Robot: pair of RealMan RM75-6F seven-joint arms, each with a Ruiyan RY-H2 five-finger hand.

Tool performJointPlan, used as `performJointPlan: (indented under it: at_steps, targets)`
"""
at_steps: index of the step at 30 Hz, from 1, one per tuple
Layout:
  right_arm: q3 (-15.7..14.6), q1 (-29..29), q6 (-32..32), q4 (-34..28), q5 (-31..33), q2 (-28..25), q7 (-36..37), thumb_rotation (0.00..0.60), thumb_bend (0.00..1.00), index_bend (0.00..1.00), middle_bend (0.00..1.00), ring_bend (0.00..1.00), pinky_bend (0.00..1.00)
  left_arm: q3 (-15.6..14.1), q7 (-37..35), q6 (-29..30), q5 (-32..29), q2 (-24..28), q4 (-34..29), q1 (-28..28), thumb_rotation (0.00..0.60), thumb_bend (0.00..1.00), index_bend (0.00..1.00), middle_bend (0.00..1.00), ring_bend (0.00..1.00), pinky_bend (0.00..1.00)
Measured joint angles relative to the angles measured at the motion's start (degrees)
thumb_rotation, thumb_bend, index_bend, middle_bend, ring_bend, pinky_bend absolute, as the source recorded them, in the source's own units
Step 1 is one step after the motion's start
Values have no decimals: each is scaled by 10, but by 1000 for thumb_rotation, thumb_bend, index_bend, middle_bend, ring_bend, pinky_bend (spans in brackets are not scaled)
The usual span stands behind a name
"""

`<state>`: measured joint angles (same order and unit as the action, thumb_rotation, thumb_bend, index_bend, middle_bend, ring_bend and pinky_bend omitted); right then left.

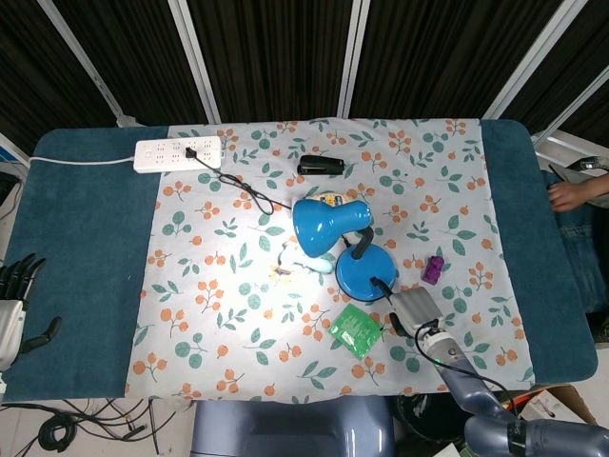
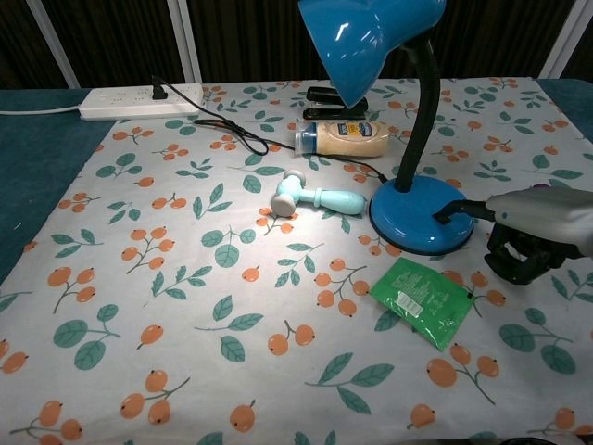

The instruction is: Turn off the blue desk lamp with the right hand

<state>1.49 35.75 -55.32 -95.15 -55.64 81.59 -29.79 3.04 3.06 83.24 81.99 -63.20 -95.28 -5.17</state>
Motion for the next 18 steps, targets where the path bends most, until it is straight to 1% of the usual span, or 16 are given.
performJointPlan:
  at_steps: [18]
  targets:
    - [-2, 5, 4, 3, 11, 3, -7, 600, 572, 21, 758, 795, 756, 0, 0, 0, 0, 0, 0, 0, 600, 295, 0, 0, 0, 0]
